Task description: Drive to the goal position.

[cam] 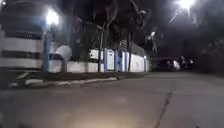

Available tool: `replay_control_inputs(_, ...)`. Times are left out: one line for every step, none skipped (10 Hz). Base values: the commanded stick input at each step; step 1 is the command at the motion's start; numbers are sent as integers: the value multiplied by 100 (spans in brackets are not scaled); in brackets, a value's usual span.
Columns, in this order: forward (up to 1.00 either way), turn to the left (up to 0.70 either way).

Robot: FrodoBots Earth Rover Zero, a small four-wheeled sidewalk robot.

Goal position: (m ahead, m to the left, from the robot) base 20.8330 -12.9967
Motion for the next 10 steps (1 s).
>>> replay_control_inputs(70, 0)
replay_control_inputs(70, 0)
replay_control_inputs(70, 0)
replay_control_inputs(70, 0)
replay_control_inputs(70, 0)
replay_control_inputs(70, 0)
replay_control_inputs(70, 0)
replay_control_inputs(70, 0)
replay_control_inputs(70, 0)
replay_control_inputs(70, 0)
